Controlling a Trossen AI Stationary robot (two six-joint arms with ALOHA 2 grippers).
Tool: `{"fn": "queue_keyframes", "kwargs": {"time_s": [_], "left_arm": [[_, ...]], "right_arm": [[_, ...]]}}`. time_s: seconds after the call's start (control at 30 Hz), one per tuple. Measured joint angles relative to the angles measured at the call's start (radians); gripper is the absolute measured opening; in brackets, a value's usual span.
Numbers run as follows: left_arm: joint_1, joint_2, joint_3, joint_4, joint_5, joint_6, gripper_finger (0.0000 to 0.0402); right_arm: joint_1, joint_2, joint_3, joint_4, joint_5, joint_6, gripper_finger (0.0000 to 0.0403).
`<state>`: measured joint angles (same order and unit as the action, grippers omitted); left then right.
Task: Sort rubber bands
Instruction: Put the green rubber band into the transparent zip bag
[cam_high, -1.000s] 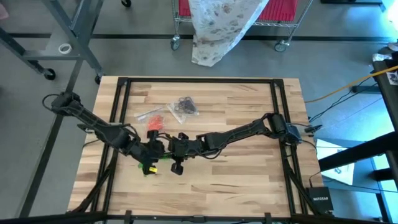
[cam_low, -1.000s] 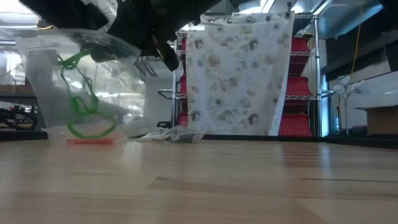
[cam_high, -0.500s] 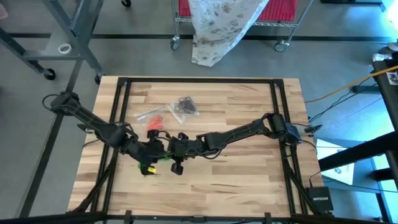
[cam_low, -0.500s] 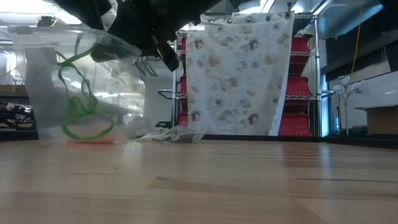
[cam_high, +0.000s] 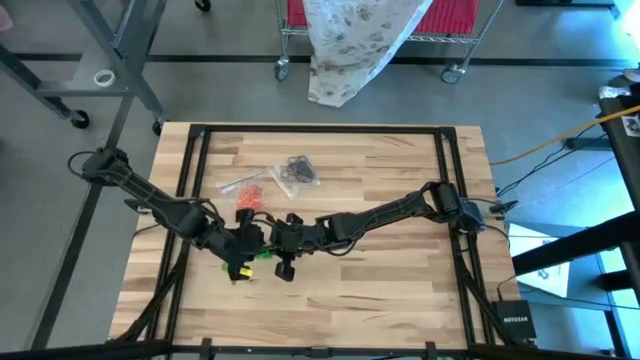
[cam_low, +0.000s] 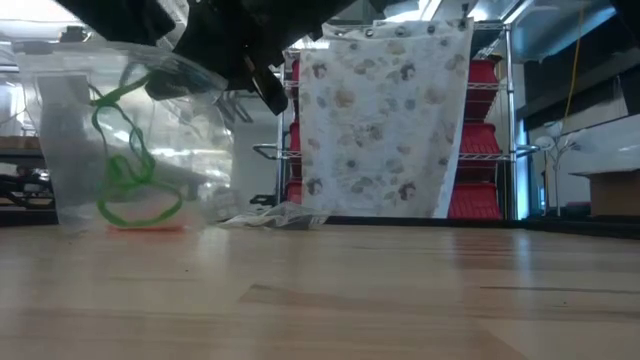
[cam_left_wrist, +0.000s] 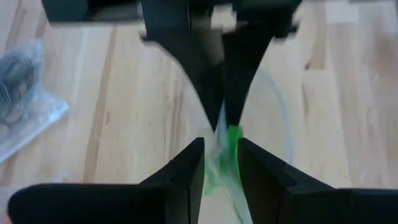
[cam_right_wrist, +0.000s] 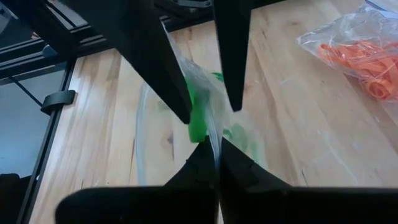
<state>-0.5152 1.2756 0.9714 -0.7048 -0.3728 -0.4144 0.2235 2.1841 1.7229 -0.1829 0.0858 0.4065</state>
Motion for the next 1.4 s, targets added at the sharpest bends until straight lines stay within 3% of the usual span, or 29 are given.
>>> {"fn": "queue_keyframes", "kwargs": {"time_s": [0.33, 0.6, 0.83, 1.4], "left_arm": [[0.004, 0.025, -0.040, 0.018, -0.010, -0.053, 0.0088], [-0.003, 0.017, 0.057, 0.011, 0.004, -0.026, 0.0088], [0.023, 0.025, 0.063, -0.045, -0.020, -0.025, 0.0088], [0.023, 0.031, -0.050, -0.027, -0.010, -0.120, 0.0088]], "right_arm": [[0.006, 0.000, 0.000, -0.001, 0.009, -0.004, 0.0000], [0.006, 0.000, 0.000, 0.000, 0.009, -0.004, 0.0000], [0.006, 0.000, 0.000, 0.000, 0.009, -0.004, 0.0000], [0.006, 0.000, 0.000, -0.002, 0.011, -0.012, 0.0000]]}}
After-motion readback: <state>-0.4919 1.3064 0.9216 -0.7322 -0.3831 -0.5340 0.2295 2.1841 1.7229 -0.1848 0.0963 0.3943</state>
